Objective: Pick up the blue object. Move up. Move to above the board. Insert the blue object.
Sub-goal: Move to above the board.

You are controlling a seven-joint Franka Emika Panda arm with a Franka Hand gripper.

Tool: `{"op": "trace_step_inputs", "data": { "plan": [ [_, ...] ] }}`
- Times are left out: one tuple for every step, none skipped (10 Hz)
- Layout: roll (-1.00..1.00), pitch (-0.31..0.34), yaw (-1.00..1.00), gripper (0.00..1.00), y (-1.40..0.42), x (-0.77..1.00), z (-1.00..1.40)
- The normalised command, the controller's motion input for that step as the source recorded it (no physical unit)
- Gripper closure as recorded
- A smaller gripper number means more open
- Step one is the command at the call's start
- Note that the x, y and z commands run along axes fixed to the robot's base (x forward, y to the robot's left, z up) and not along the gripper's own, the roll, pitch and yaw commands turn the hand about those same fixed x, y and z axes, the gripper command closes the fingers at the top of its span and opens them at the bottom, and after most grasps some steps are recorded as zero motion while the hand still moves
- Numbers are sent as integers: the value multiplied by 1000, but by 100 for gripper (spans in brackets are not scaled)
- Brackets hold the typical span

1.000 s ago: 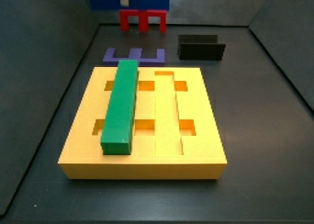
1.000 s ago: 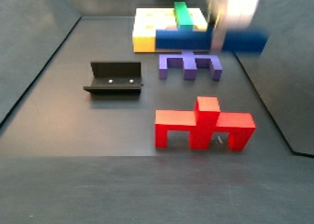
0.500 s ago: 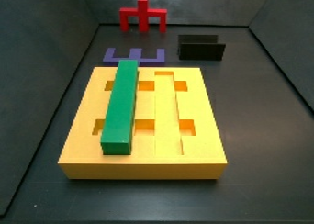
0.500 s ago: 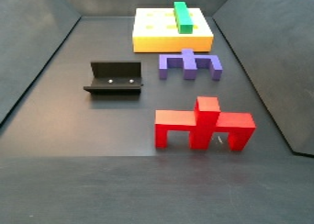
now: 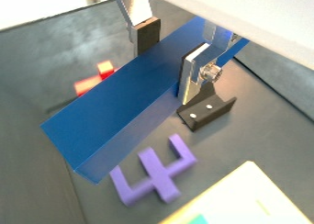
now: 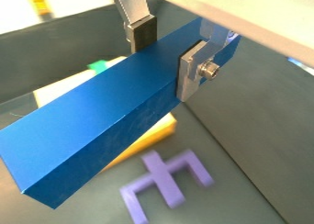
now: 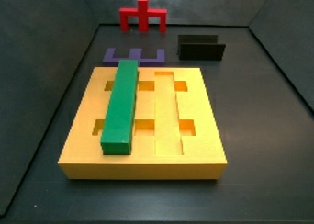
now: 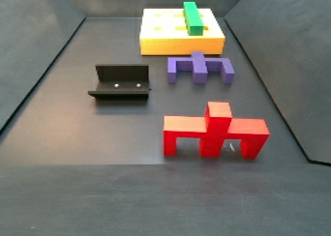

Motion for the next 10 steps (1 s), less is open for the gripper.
{"op": "trace_step_inputs", "data": {
  "plan": [
    [22,44,1000,100,-1400,430,189],
    [22,53,1000,100,-1400,452,193],
    [28,63,1000,100,-1400,479,202],
    [33,72,1000,100,-1400,510,204],
    [44,89,1000,100,-554,267,81],
    [51,102,1000,100,-194,162,30],
    [44,104,1000,100,-72,71,37],
    [50,107,1000,100,-68,45,28],
    [55,116,1000,100,-56,48,27],
    [62,131,1000,100,-38,55,27]
  ]
}}
